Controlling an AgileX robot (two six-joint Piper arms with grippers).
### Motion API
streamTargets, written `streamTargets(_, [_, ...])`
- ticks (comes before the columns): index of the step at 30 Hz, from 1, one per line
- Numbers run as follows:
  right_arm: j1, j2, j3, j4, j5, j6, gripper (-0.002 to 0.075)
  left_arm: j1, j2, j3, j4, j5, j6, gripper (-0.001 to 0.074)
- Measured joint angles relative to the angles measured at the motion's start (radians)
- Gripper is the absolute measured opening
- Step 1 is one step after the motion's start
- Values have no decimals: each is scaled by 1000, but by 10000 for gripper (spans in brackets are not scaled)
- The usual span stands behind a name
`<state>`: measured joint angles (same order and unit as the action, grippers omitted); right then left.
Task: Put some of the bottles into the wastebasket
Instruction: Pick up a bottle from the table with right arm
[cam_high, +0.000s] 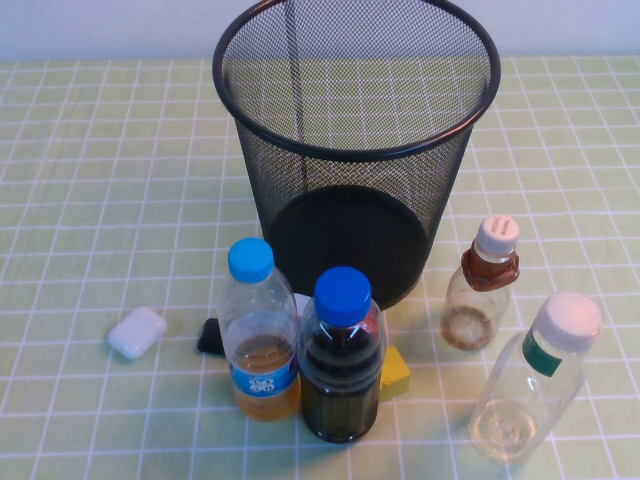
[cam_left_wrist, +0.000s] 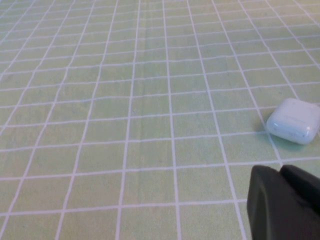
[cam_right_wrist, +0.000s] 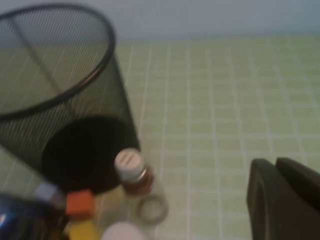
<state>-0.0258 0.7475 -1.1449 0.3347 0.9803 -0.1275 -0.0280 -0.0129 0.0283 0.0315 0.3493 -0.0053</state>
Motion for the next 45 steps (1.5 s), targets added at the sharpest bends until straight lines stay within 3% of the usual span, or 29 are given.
streamTargets(5, [148, 236, -200, -74, 280, 40, -1, 0, 0, 0, 0, 0, 0, 2])
streamTargets(8, [264, 329, -252, -181, 320, 137, 22, 0, 0, 0, 0, 0, 0, 2])
streamTargets(11, [395, 386, -257, -263, 320, 211, 95, 0, 0, 0, 0, 0, 0, 1])
streamTargets(15, [540, 434, -257, -308, 320, 298, 297, 0, 0, 0, 0, 0, 0, 1])
streamTargets(19, [606, 438, -257, -301, 320, 349, 603, 0, 0, 0, 0, 0, 0, 1])
streamTargets(21, [616, 438, -257, -306, 320, 368, 662, 0, 0, 0, 0, 0, 0, 1])
streamTargets(33, [616, 438, -18, -409, 261, 434, 662, 0, 0, 0, 0, 0, 0, 2])
streamTargets(45, [616, 459, -5, -406, 123, 436, 652, 0, 0, 0, 0, 0, 0, 1])
